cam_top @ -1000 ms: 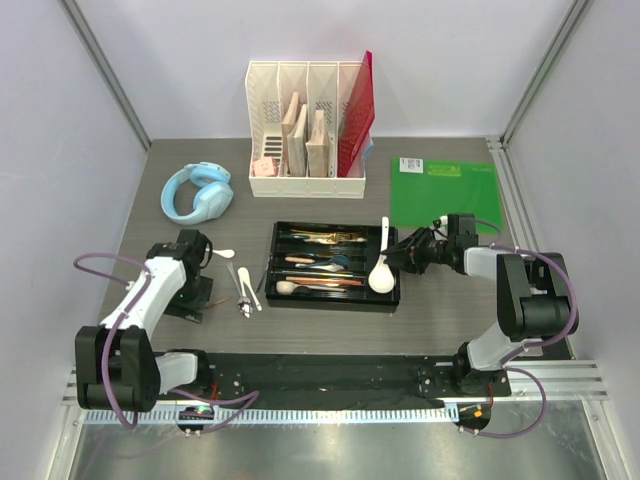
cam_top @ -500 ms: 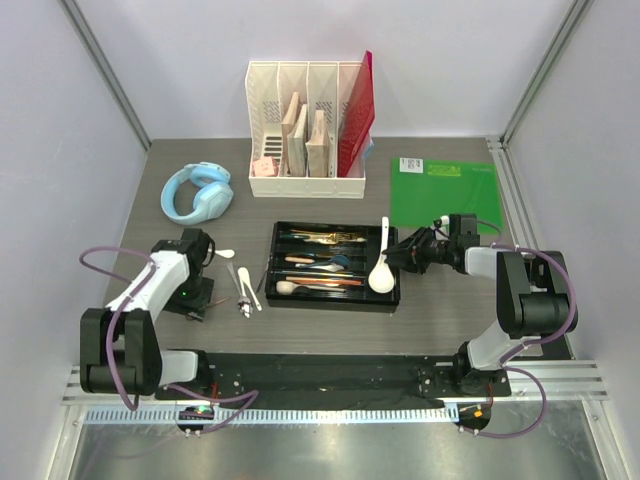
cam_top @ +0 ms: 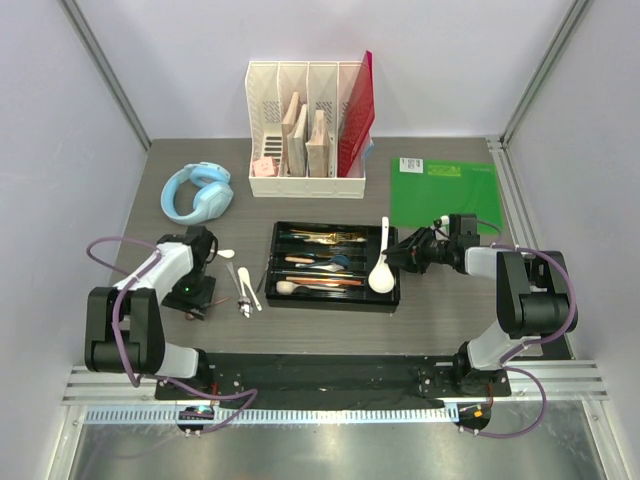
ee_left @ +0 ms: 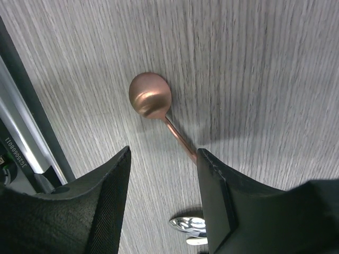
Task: Sort the eating utensils into containers
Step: Pick up the spoon from the center of the board, then place the spoon in the storage box.
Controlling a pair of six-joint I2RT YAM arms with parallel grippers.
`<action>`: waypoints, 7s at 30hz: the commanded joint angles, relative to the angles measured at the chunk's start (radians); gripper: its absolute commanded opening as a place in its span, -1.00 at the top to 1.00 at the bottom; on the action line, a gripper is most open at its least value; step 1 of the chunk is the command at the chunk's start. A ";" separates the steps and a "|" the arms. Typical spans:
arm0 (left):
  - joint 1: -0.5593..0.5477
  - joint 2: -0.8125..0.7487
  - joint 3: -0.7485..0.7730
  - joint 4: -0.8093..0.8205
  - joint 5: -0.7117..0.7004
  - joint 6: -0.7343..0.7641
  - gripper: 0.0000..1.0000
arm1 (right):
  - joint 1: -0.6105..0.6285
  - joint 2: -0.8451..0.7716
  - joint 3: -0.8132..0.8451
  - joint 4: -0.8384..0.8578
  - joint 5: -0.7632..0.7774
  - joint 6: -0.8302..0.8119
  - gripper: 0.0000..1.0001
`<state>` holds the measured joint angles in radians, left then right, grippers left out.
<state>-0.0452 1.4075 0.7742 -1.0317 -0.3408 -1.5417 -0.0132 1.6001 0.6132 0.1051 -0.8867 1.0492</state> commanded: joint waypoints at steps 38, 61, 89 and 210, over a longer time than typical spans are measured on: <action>0.028 0.137 0.177 -0.007 -0.073 0.193 1.00 | -0.027 0.046 0.008 -0.044 0.084 -0.034 0.30; -0.262 0.179 0.441 -0.154 -0.331 0.695 1.00 | -0.021 0.009 0.085 -0.074 0.155 0.017 0.44; -0.585 0.108 0.547 0.058 -0.484 1.268 1.00 | -0.007 0.009 0.166 -0.147 0.232 0.087 0.43; -0.811 0.651 0.740 0.443 -0.165 1.494 0.12 | -0.007 0.018 0.089 -0.200 0.213 0.028 0.36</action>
<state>-0.8577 2.0380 1.4868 -0.6159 -0.5327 -0.0727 -0.0208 1.6032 0.7269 -0.0528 -0.7280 1.1049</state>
